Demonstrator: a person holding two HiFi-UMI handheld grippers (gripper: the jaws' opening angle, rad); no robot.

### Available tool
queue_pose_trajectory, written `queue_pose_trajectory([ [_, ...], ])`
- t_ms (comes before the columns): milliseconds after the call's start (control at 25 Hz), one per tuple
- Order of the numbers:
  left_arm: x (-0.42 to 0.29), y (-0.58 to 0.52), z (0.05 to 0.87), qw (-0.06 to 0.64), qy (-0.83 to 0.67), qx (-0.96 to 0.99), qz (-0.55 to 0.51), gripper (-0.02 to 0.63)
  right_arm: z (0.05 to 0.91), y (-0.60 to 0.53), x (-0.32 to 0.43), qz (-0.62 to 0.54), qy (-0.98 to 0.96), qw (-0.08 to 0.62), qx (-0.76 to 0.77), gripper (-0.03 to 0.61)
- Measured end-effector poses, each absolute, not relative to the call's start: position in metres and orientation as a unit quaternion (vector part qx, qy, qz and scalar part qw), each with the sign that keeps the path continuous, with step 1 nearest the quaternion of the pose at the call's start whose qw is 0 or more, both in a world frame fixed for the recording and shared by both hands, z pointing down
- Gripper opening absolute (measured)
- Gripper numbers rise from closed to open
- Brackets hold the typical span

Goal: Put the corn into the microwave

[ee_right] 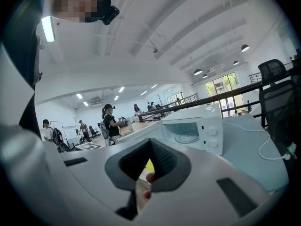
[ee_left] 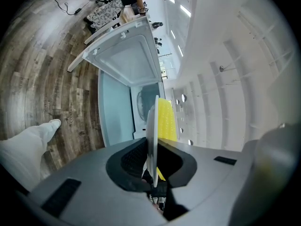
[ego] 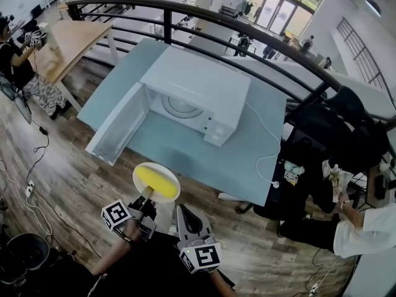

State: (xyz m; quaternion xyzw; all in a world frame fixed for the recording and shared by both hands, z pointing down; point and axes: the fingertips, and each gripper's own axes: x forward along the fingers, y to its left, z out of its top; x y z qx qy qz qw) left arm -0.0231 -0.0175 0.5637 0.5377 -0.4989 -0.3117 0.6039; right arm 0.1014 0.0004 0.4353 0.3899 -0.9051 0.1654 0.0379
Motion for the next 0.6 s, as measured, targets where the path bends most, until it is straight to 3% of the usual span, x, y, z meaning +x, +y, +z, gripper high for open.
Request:
queue_pose_trajectory([
  [600,-0.036,-0.094,0.577,0.612,-0.49,0.536,-0.313,0.029,0.436,-0.064,0.086,0.172,-0.899,0.06,0.398,0.009],
])
